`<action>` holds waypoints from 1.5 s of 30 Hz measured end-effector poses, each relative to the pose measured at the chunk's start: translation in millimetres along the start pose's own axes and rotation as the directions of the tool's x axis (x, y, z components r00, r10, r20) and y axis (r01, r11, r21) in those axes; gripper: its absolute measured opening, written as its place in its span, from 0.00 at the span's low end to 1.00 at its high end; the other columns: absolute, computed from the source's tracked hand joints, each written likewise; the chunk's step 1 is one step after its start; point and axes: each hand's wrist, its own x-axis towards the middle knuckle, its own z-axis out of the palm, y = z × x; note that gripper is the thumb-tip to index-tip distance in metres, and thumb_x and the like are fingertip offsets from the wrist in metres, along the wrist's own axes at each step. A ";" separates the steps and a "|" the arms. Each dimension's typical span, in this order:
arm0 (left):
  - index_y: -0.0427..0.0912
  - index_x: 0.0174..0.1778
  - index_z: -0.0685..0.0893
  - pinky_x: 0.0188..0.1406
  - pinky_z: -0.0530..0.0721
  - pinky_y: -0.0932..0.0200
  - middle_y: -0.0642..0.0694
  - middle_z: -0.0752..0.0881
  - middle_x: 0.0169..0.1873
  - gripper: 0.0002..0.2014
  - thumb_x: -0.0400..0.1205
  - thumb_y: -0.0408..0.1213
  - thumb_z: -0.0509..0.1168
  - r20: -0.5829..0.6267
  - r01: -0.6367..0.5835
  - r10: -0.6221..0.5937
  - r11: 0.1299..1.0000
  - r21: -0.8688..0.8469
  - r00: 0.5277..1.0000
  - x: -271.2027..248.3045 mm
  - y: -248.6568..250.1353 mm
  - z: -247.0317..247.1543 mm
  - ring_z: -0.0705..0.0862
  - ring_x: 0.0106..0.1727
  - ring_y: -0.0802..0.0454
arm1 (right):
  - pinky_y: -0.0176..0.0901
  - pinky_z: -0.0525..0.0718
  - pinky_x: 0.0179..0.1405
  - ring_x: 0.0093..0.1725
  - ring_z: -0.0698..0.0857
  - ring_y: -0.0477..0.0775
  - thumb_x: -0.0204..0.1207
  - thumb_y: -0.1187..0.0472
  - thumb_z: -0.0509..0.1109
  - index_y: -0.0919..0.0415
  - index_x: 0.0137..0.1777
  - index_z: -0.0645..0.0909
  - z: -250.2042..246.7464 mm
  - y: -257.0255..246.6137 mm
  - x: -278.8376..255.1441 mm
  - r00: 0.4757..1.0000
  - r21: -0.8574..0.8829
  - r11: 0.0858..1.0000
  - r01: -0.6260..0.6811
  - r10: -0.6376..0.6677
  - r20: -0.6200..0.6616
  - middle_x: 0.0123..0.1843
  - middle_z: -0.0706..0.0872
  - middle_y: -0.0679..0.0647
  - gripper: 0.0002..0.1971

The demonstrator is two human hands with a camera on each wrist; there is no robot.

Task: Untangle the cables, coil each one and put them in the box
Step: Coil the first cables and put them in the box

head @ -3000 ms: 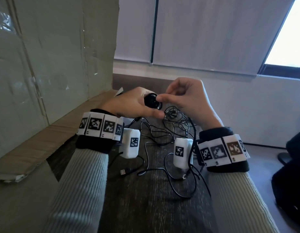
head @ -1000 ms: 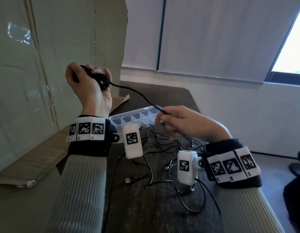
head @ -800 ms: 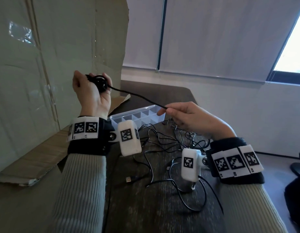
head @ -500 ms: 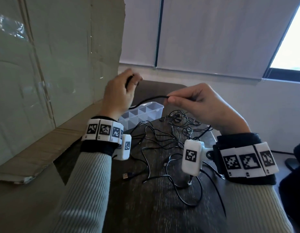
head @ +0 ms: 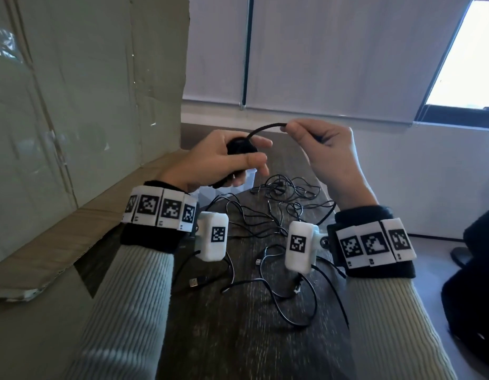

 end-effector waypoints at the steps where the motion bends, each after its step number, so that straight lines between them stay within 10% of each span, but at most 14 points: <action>1: 0.33 0.66 0.78 0.19 0.77 0.67 0.44 0.91 0.40 0.17 0.81 0.32 0.65 -0.020 0.001 -0.002 0.998 -0.057 1.000 -0.6 2.1 -1.2 0.84 0.24 0.54 | 0.27 0.81 0.43 0.38 0.85 0.33 0.79 0.63 0.71 0.56 0.51 0.89 0.0 1.3 -0.3 1.000 0.010 1.000 -0.025 0.025 0.015 0.36 0.90 0.37 0.06; 6: 0.26 0.65 0.76 0.46 0.90 0.53 0.37 0.89 0.54 0.18 0.86 0.37 0.58 -0.272 -0.085 -0.053 0.879 -0.470 0.961 0.4 5.5 -11.2 0.89 0.54 0.42 | 0.29 0.71 0.26 0.24 0.72 0.37 0.85 0.64 0.63 0.62 0.62 0.85 6.2 14.9 -1.8 0.974 0.017 0.985 -0.171 0.166 0.157 0.23 0.80 0.36 0.12; 12: 0.35 0.66 0.73 0.49 0.87 0.50 0.43 0.90 0.52 0.18 0.88 0.44 0.53 -0.377 -0.195 -0.074 0.754 -0.627 0.923 8.9 2.1 -24.6 0.88 0.58 0.44 | 0.26 0.70 0.25 0.22 0.73 0.35 0.86 0.64 0.62 0.58 0.72 0.80 38.8 12.7 -18.9 0.851 -0.211 0.964 -0.160 0.243 0.466 0.20 0.77 0.33 0.17; 15: 0.41 0.60 0.78 0.41 0.88 0.45 0.53 0.86 0.41 0.12 0.88 0.43 0.54 -0.435 -0.244 -0.080 0.731 -0.637 0.897 9.8 -0.9 -26.8 0.90 0.48 0.48 | 0.22 0.72 0.26 0.23 0.76 0.28 0.86 0.67 0.60 0.60 0.75 0.77 54.6 3.4 -26.2 0.758 -0.268 0.962 -0.059 0.218 0.615 0.19 0.76 0.28 0.18; 20: 0.47 0.54 0.82 0.19 0.70 0.66 0.51 0.78 0.37 0.06 0.86 0.37 0.61 -0.651 -0.247 -0.036 0.908 -0.337 0.759 9.0 -8.8 -25.5 0.75 0.23 0.58 | 0.26 0.67 0.24 0.20 0.69 0.41 0.86 0.63 0.61 0.55 0.68 0.83 54.9 -5.4 -26.2 0.684 -0.349 0.936 0.050 0.223 0.695 0.20 0.77 0.33 0.15; 23: 0.47 0.49 0.82 0.22 0.75 0.63 0.51 0.80 0.35 0.04 0.85 0.38 0.62 -0.634 -0.183 0.211 0.977 0.110 0.744 8.8 -21.8 -29.3 0.74 0.25 0.60 | 0.30 0.64 0.21 0.20 0.63 0.43 0.84 0.62 0.63 0.57 0.52 0.88 44.3 -12.5 -23.1 0.719 -0.349 0.934 0.071 0.195 0.667 0.17 0.69 0.41 0.11; 27: 0.49 0.43 0.88 0.32 0.78 0.60 0.54 0.85 0.30 0.24 0.87 0.55 0.48 -0.409 -0.026 0.265 0.864 0.503 0.873 7.6 -25.9 -19.1 0.80 0.28 0.64 | 0.33 0.67 0.26 0.23 0.66 0.44 0.81 0.58 0.68 0.55 0.42 0.90 35.2 -16.0 -19.3 0.810 -0.323 0.935 0.148 0.073 0.582 0.22 0.74 0.44 0.10; 32: 0.38 0.42 0.86 0.18 0.72 0.64 0.46 0.86 0.28 0.43 0.75 0.75 0.42 -0.073 0.078 -0.059 0.955 0.286 0.996 0.9 -7.7 -4.7 0.78 0.24 0.51 | 0.49 0.84 0.40 0.34 0.85 0.50 0.73 0.55 0.75 0.50 0.41 0.91 36.6 0.1 -11.4 0.939 -0.240 0.963 0.122 -0.033 0.343 0.34 0.88 0.44 0.03; 35: 0.32 0.45 0.82 0.19 0.71 0.69 0.57 0.82 0.20 0.16 0.78 0.45 0.72 0.103 0.054 -0.085 0.959 0.279 0.991 -4.5 0.4 -2.2 0.75 0.20 0.63 | 0.52 0.88 0.47 0.41 0.90 0.55 0.69 0.57 0.79 0.51 0.41 0.90 36.8 5.7 -9.1 0.970 -0.125 0.988 0.091 -0.060 0.236 0.38 0.91 0.50 0.02; 37: 0.35 0.47 0.81 0.21 0.72 0.74 0.58 0.82 0.19 0.09 0.75 0.29 0.74 0.161 0.050 -0.099 0.957 0.285 0.982 -5.3 -0.3 -3.9 0.77 0.20 0.66 | 0.46 0.87 0.48 0.43 0.90 0.51 0.72 0.63 0.78 0.53 0.42 0.90 34.7 7.3 -8.1 0.979 -0.070 0.994 0.079 -0.064 0.196 0.40 0.92 0.51 0.04; 45: 0.27 0.68 0.74 0.51 0.89 0.51 0.33 0.87 0.57 0.24 0.78 0.35 0.66 -0.135 0.043 -0.096 0.936 -0.350 0.986 -2.5 -1.2 -12.5 0.88 0.57 0.42 | 0.33 0.83 0.49 0.44 0.86 0.38 0.81 0.64 0.69 0.49 0.52 0.89 27.1 23.2 -2.2 0.997 -0.093 0.995 0.030 -0.024 0.068 0.42 0.91 0.39 0.10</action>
